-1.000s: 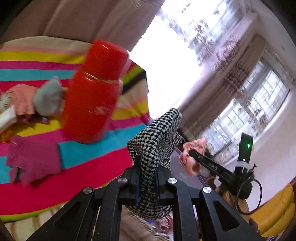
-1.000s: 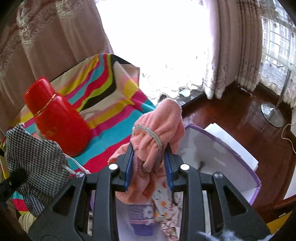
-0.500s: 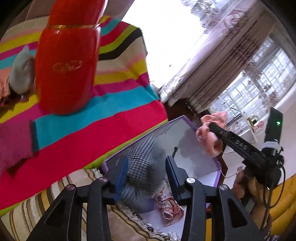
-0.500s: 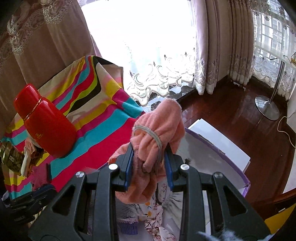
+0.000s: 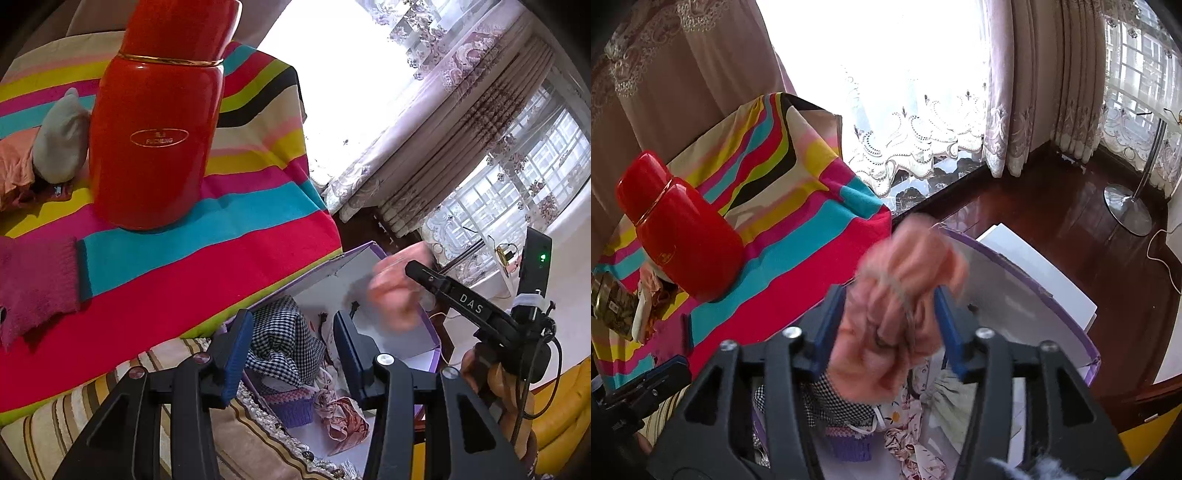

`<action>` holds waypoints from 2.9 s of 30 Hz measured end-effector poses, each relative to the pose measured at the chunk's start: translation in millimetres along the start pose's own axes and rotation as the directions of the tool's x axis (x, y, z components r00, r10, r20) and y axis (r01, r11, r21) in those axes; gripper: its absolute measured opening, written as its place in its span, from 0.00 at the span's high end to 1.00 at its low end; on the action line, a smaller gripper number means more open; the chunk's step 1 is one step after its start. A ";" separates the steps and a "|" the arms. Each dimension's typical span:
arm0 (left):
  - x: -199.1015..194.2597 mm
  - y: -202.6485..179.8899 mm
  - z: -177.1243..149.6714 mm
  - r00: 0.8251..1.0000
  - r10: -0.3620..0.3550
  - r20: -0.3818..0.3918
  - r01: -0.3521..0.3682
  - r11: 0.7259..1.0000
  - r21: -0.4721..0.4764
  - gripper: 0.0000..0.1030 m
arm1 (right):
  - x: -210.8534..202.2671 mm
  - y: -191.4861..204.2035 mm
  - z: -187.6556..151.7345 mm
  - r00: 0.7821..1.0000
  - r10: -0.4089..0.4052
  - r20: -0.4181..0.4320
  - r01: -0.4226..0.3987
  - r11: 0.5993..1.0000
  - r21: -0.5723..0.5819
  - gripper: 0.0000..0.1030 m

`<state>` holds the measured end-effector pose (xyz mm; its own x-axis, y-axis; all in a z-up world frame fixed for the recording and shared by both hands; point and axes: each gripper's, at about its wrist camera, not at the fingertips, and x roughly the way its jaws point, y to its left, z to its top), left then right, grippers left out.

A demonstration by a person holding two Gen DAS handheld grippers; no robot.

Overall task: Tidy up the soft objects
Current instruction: 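Carry both cloths over the white box and open both tools to drop them, then move the left tool to the white rolled towel while the right tool reaches the pink knit glove, then grasp the white rolled towel with the left tool while the right tool grasps the pink glove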

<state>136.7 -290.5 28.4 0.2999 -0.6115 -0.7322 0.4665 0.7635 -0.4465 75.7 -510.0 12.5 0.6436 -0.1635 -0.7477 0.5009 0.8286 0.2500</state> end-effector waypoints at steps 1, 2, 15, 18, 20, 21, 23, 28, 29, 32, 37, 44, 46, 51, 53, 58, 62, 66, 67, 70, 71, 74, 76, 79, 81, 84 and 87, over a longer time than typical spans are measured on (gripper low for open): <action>-0.5 0.7 0.1 1.000 -0.001 0.001 0.001 1.000 -0.002 0.54 | -0.7 1.4 0.0 1.000 -0.001 0.002 0.001 1.000 -0.005 0.43; -1.2 1.5 0.0 1.000 -0.003 0.002 0.003 1.000 -0.004 0.54 | -1.4 2.1 0.0 1.000 -0.002 0.005 0.002 1.000 -0.006 0.42; -13.9 7.8 -1.8 0.999 -0.002 0.037 0.002 1.000 -0.008 0.54 | -15.7 26.6 -2.3 1.000 0.019 0.025 -0.017 0.998 -0.068 0.42; -22.9 15.2 -1.9 0.998 0.008 0.059 -0.007 1.000 -0.020 0.54 | -19.7 40.1 -4.3 0.999 0.031 0.030 -0.028 0.995 -0.101 0.42; -29.6 21.9 -1.8 0.997 0.015 0.073 -0.013 0.999 -0.032 0.54 | -22.2 51.5 -7.0 0.999 0.046 0.029 -0.042 0.991 -0.126 0.42; -33.2 26.1 -1.7 0.997 0.016 0.079 -0.013 0.999 -0.040 0.54 | -23.0 57.5 -9.0 0.998 0.052 0.026 -0.048 0.989 -0.140 0.42; -40.7 35.1 -1.7 0.996 0.023 0.091 -0.018 0.998 -0.054 0.54 | -24.3 70.5 -12.7 0.997 0.069 0.017 -0.066 0.984 -0.168 0.42; -63.3 66.4 -5.3 0.991 0.052 0.126 -0.039 0.994 -0.105 0.54 | -25.4 102.9 -22.5 0.994 0.113 -0.016 -0.113 0.967 -0.228 0.42; -69.5 76.3 -7.0 0.989 0.064 0.135 -0.048 0.991 -0.123 0.54 | -24.8 109.2 -24.3 0.993 0.119 -0.023 -0.121 0.963 -0.239 0.42; -83.2 100.3 -10.0 0.984 0.090 0.152 -0.063 0.983 -0.172 0.54 | -22.3 129.2 -30.7 0.989 0.139 -0.047 -0.146 0.951 -0.272 0.42; -101.3 131.9 -16.3 0.976 0.128 0.174 -0.085 0.968 -0.235 0.54 | -19.7 163.1 -43.4 0.982 0.165 -0.090 -0.186 0.921 -0.343 0.38; -118.4 168.1 -26.9 0.968 0.169 0.184 -0.109 0.949 -0.295 0.54 | -7.1 208.3 -64.6 0.963 0.191 -0.192 -0.259 0.855 -0.449 0.29; -122.8 178.0 -30.3 0.966 0.181 0.183 -0.117 0.942 -0.315 0.54 | 1.2 224.8 -73.5 0.953 0.190 -0.237 -0.285 0.828 -0.484 0.27; -133.0 198.1 -39.8 0.961 0.205 0.186 -0.129 0.927 -0.353 0.54 | 20.2 263.2 -100.2 0.947 0.116 -0.299 -0.289 0.714 -0.638 0.27; -135.9 203.1 -43.3 0.959 0.210 0.189 -0.130 0.923 -0.362 0.54 | 25.8 274.0 -107.2 0.946 0.099 -0.310 -0.295 0.665 -0.686 0.27; -139.4 213.4 -46.5 0.957 0.222 0.188 -0.137 0.915 -0.379 0.54 | 41.1 298.2 -121.0 0.953 0.048 -0.298 -0.273 0.559 -0.783 0.27; -142.2 220.5 -44.6 0.951 0.250 0.183 -0.167 0.912 -0.376 0.54 | 51.0 314.6 -128.8 0.959 0.029 -0.281 -0.259 0.493 -0.831 0.27; -143.5 232.2 -41.7 0.944 0.290 0.160 -0.215 0.903 -0.372 0.54 | 61.7 327.9 -132.7 0.962 0.016 -0.271 -0.249 0.448 -0.858 0.27; -143.3 235.4 -41.1 0.943 0.297 0.153 -0.223 0.901 -0.373 0.54 | 63.0 329.8 -132.1 0.964 0.015 -0.266 -0.245 0.442 -0.863 0.27; -143.4 246.1 -39.2 0.938 0.320 0.133 -0.252 0.892 -0.375 0.54 | 68.6 336.5 -133.4 0.966 0.011 -0.257 -0.237 0.425 -0.873 0.27; -143.2 250.0 -37.9 0.936 0.327 0.126 -0.260 0.889 -0.376 0.54 | 70.3 338.4 -134.0 0.967 0.011 -0.254 -0.235 0.420 -0.877 0.27; -140.6 258.7 -31.9 0.930 0.354 0.099 -0.299 0.886 -0.355 0.51 | 75.3 344.7 -136.5 0.968 0.008 -0.250 -0.232 0.405 -0.885 0.27; -138.3 262.5 -25.1 0.919 0.386 0.084 -0.342 0.883 -0.321 0.50 | 76.7 348.9 -136.2 0.971 0.016 -0.238 -0.225 0.394 -0.891 0.27; -134.5 267.3 -13.3 0.890 0.449 0.074 -0.417 0.870 -0.265 0.49 | 78.2 354.7 -134.6 0.974 0.029 -0.226 -0.220 0.388 -0.895 0.27; -129.0 271.2 -3.3 0.867 0.493 0.065 -0.472 0.857 -0.209 0.48 | 80.5 357.7 -132.3 0.974 0.036 -0.223 -0.219 0.386 -0.896 0.27; -118.5 277.0 11.0 0.845 0.532 0.058 -0.524 0.844 -0.115 0.48 | 83.4 364.2 -129.7 0.976 0.047 -0.213 -0.215 0.379 -0.900 0.27; -107.8 282.2 22.8 0.832 0.552 0.058 -0.552 0.834 -0.019 0.48 | 84.0 367.5 -127.7 0.978 0.059 -0.201 -0.209 0.367 -0.907 0.27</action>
<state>255.0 -13.8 -6.9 0.5548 -0.0994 -0.8260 0.2078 0.9779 0.0219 240.0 -150.8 -36.9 0.5424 -0.0031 -0.8401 -0.4754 0.8234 -0.3099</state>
